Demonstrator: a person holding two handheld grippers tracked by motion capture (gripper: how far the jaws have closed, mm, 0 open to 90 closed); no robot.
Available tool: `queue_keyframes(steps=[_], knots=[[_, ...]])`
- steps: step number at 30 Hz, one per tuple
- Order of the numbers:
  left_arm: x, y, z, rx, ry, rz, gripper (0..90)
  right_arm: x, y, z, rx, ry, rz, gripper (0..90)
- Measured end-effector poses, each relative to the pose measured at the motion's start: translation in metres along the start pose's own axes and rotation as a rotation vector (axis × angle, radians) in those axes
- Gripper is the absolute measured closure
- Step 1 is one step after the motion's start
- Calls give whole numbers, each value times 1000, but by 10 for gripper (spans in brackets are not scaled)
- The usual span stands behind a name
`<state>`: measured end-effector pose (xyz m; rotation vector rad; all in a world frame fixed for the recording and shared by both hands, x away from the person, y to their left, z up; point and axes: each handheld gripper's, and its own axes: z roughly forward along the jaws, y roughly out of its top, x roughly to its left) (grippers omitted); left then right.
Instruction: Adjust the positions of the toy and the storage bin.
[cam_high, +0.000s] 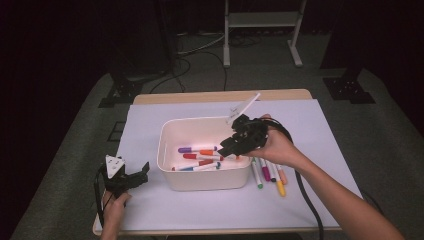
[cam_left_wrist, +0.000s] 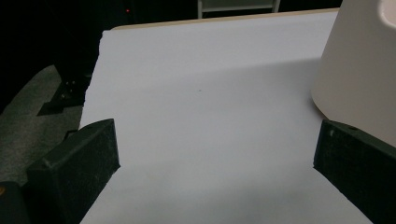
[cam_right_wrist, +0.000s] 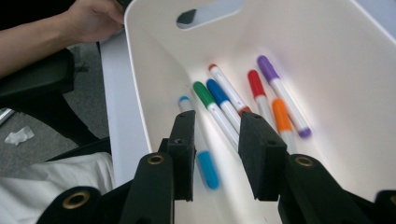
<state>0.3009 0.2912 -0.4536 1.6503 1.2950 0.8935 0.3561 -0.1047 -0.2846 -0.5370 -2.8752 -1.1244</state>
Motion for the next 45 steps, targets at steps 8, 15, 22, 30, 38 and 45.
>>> queue_keyframes(steps=[8,15,22,30,38,45], knots=[[0,0,0,0,1,0,0,-6,-30,-31,-25,-39,59,638],[0,0,0,1,2,4,0,-17,-72,-57,-55,-93,130,622],[0,0,0,0,5,1,0,-39,-126,-57,-38,-143,242,615],[0,0,0,1,4,-3,0,-59,-164,-40,-12,-170,325,608],[0,0,0,0,4,-3,0,-71,-185,-12,55,-205,365,594],[0,0,0,0,2,-5,0,-79,-192,5,80,-241,399,602]])
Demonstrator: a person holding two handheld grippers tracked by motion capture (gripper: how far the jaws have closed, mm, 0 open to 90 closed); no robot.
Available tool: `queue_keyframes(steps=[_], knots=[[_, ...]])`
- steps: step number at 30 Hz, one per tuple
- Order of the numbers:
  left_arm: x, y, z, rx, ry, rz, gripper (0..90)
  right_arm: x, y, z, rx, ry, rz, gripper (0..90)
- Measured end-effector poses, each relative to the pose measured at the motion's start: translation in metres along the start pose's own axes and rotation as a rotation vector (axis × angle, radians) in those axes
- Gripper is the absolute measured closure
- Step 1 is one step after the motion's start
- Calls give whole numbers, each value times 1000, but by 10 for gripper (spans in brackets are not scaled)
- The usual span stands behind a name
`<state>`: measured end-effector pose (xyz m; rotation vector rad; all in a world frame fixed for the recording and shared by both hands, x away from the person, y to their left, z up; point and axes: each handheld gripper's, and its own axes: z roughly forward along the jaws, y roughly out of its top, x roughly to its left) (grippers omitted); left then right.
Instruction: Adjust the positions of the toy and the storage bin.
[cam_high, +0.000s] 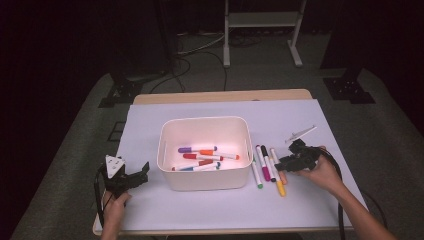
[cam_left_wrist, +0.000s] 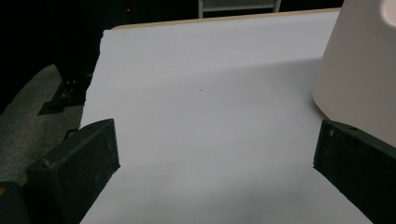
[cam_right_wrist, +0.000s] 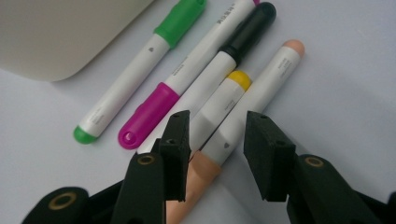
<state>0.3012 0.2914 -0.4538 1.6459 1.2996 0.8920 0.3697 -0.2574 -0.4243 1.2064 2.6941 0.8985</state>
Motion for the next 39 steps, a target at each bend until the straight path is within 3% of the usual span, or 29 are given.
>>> queue_keyframes(steps=[1,9,12,17,24,30,36,37,39], knots=[[0,0,0,0,0,0,0,-1,0,4,7,-24,0,611],[0,0,0,-2,0,0,0,-5,-7,4,20,-84,-1,620],[0,0,0,-1,1,4,0,-10,-14,0,20,-107,22,628],[0,0,0,0,2,4,0,-21,-27,-9,7,-162,69,720],[0,0,0,2,3,3,0,-23,-28,-11,2,-161,89,734],[0,0,0,2,3,0,0,-19,-31,-22,-36,-94,123,740],[0,0,0,2,5,2,0,-9,-26,-42,-77,-46,113,746],[0,0,0,3,5,1,0,-4,-22,-49,-85,-38,104,884],[0,0,0,2,3,0,0,-3,-21,-54,-105,-35,94,900]])
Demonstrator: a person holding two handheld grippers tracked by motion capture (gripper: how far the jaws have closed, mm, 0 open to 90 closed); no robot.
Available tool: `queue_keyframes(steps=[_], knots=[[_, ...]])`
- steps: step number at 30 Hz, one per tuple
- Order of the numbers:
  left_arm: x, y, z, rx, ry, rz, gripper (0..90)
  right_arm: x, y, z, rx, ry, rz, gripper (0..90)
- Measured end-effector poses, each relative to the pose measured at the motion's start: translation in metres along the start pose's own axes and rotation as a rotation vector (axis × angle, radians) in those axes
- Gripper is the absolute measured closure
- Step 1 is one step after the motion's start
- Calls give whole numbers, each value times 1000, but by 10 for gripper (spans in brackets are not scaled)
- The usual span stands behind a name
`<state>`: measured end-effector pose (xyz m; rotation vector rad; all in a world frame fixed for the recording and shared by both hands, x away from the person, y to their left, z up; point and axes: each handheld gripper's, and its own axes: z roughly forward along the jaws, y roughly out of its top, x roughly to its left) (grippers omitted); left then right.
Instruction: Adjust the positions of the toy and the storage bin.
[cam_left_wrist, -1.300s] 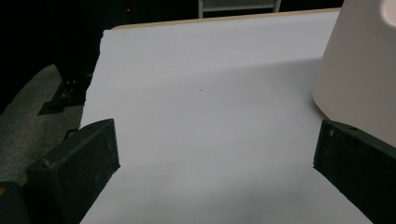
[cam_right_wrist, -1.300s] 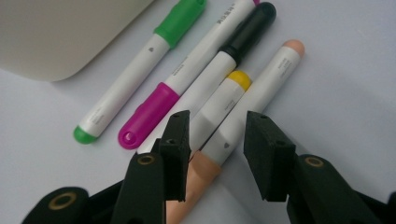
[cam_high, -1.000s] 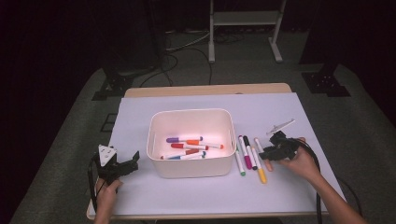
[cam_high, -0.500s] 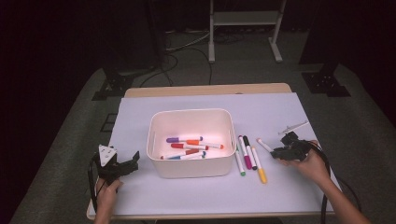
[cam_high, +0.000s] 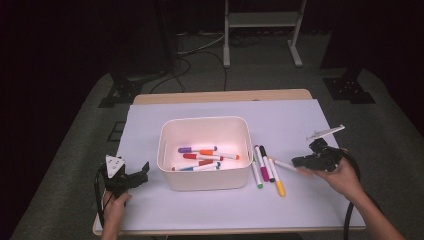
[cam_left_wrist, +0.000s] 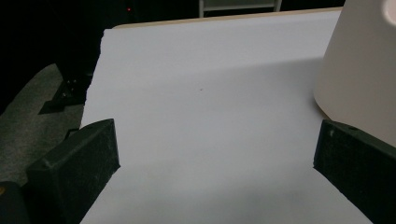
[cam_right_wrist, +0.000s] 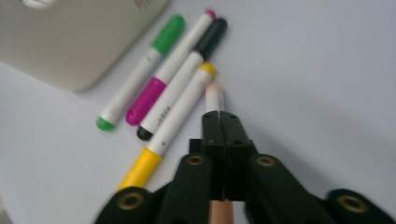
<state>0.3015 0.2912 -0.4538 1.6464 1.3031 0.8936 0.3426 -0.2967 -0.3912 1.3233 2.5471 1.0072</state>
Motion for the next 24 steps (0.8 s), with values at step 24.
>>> queue_keyframes(steps=[24], knots=[[0,0,0,1,-1,1,0,8,-24,30,127,-46,-29,762]])
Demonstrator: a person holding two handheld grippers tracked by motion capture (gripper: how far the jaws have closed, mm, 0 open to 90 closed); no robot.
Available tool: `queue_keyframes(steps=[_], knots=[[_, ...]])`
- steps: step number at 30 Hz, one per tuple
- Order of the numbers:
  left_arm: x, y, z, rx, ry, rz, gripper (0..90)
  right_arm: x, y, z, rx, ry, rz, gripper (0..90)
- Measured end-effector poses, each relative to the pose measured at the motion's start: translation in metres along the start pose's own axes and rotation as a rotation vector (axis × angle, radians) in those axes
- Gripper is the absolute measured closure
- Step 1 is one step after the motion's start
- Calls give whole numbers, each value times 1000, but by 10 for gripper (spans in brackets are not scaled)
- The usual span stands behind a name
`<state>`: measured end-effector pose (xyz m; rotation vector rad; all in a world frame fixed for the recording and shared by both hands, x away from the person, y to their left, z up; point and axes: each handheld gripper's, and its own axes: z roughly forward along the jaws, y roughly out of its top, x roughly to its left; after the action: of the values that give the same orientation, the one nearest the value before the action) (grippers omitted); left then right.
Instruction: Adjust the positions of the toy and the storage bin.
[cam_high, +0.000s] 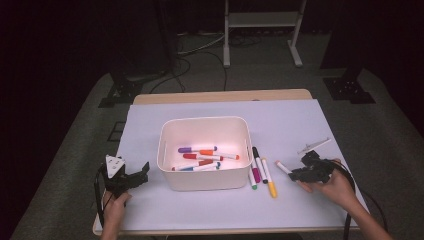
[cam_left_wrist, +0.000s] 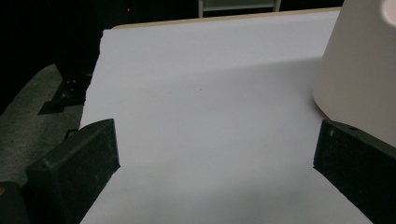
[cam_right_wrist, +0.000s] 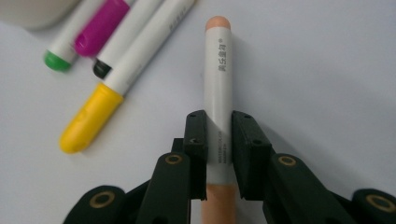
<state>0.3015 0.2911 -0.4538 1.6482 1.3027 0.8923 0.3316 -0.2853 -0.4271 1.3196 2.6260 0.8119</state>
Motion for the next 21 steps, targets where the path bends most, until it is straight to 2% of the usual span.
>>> queue_keyframes(steps=[3,10,15,16,17,20,21], knots=[[0,0,0,3,2,-1,0,-3,4,-12,-37,41,26,761],[0,0,0,0,2,2,0,8,25,-42,-105,96,6,762],[0,0,0,0,0,-2,0,23,48,-66,-150,119,-44,761],[0,0,0,0,1,1,0,29,57,-74,-161,135,-60,761],[0,0,0,0,1,1,0,29,57,-74,-161,135,-60,761],[0,0,0,-1,-1,-2,0,42,76,-90,-181,163,-101,761],[0,0,0,0,0,-3,0,42,76,-90,-181,163,-101,761]])
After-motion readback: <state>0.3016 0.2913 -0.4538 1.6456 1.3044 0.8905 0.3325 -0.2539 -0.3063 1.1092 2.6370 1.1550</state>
